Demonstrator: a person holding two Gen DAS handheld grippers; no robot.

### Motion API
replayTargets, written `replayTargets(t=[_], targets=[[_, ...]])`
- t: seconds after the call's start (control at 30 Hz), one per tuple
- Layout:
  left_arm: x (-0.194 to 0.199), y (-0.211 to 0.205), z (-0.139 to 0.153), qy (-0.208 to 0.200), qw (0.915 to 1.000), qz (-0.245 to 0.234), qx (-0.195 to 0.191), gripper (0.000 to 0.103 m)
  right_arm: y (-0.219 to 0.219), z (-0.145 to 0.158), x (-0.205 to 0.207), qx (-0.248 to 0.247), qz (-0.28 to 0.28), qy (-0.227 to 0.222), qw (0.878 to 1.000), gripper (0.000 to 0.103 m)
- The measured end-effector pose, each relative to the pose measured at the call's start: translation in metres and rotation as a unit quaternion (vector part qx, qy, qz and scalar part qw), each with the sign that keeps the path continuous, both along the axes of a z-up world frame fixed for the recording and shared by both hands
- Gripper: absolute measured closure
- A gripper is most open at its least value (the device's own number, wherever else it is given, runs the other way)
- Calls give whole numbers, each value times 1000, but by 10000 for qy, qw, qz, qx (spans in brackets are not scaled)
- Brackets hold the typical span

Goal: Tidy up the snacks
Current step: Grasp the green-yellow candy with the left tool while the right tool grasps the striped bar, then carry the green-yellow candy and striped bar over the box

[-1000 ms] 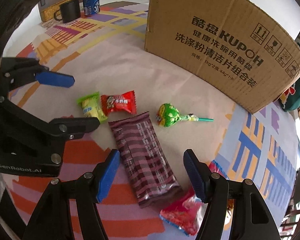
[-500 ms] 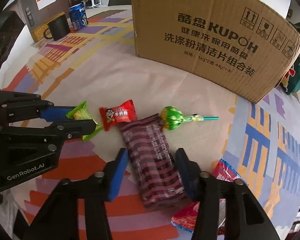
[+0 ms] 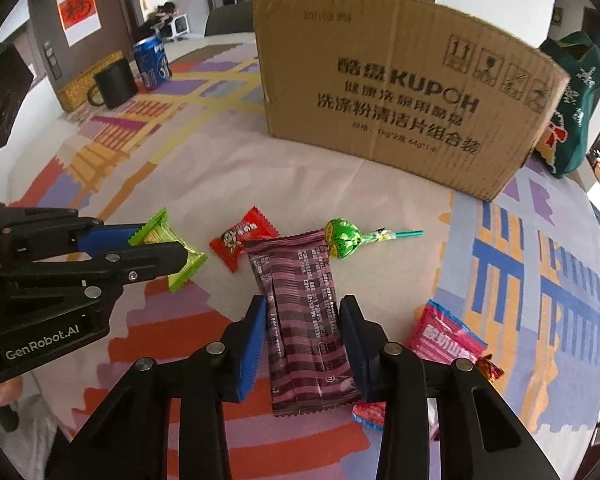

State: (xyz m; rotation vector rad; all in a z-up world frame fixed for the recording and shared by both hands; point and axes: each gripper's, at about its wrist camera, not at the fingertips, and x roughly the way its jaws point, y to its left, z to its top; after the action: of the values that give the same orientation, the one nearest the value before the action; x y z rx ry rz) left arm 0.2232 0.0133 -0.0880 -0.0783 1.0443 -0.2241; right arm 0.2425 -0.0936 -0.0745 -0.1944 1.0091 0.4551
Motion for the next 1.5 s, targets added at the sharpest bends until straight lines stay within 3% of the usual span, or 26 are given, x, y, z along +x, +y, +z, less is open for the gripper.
replayTargets(t=[0.5,1.03,1.5], targets=[[2,1,58,-796,9968,23,-38,82,-11,57,-1,464,-435,-667,9957,65],[29,-8,122,-1671,9859,-71,9,82,-27,115,17,915,-763,-1345,9837,65],[80,-10,148,-1817,9833,-3,-24,82,-39,153,56,1044,-1072,-1724,9736,65]])
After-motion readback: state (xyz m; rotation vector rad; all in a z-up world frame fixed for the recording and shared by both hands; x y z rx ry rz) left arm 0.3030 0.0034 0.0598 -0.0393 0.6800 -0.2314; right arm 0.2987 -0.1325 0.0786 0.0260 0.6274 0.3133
